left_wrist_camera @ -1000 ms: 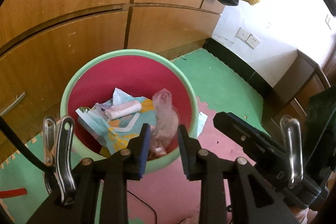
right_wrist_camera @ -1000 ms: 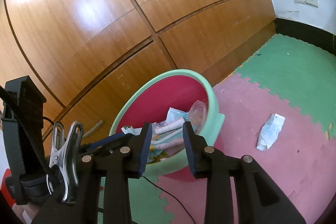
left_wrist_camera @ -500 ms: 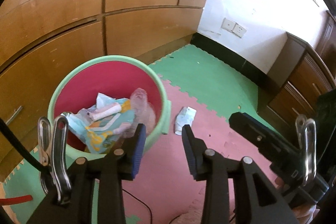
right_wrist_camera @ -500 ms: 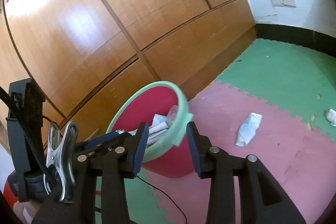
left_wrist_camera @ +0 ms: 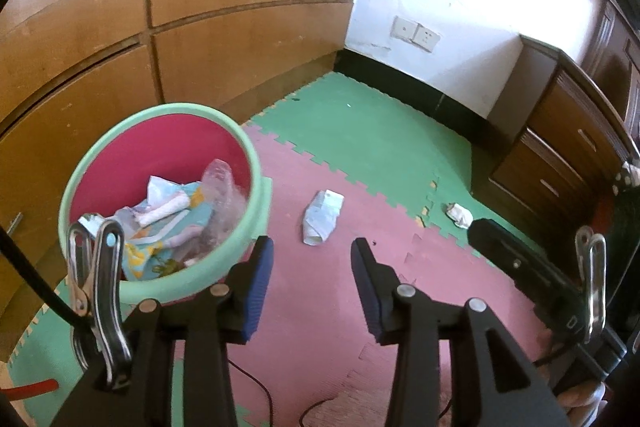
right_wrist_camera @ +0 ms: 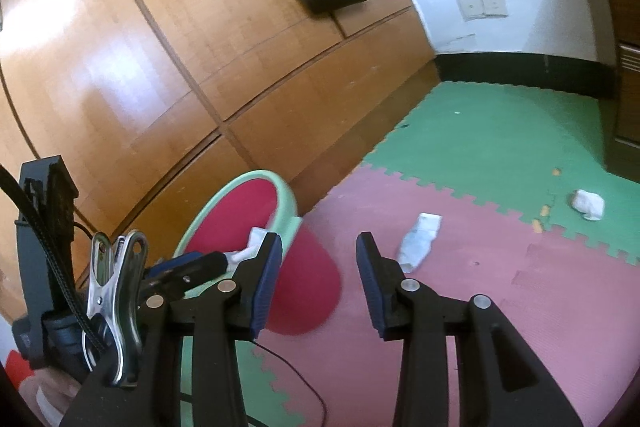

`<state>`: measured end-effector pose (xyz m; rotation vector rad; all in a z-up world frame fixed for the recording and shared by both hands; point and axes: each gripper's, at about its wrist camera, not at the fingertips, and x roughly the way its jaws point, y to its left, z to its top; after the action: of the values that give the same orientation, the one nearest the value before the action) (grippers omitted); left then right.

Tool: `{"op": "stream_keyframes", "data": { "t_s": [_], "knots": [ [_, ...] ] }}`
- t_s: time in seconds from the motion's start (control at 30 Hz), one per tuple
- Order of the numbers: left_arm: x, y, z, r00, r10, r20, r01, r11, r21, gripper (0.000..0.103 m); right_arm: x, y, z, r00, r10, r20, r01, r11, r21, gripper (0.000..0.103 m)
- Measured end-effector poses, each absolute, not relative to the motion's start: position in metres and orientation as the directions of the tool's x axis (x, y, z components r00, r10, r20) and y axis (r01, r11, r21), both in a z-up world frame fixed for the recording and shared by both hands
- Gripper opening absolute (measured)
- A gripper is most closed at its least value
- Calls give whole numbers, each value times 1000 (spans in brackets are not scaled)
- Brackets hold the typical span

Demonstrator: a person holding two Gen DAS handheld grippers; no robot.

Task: Collect trash
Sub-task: 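Move both open tools from the bucket toward the white mask and sock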

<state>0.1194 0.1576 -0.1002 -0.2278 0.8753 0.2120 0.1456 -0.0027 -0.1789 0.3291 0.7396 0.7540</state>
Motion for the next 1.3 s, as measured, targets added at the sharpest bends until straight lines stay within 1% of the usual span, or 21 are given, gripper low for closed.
{"op": "stream_keyframes", "data": {
  "t_s": [0.47, 0.77, 1.07, 1.3],
  "knots": [
    [154, 112, -135, 573, 7, -820, -181, 976, -118, 43, 160, -71, -218, 574, 606, -551, -314, 784, 535, 43],
    [190, 88, -163, 545, -11, -838, -148, 983, -109, 43, 171, -100, -242, 593, 556, -583, -220, 808, 547, 45],
    [230, 78, -218, 477, -9, -879, -159, 983, -96, 43, 186, -117, -278, 584, 530, -615, -138, 811, 569, 45],
    [272, 79, -274, 431, 6, -903, -185, 979, -82, 44, 207, -132, -318, 557, 511, -655, -66, 813, 579, 45]
  ]
}}
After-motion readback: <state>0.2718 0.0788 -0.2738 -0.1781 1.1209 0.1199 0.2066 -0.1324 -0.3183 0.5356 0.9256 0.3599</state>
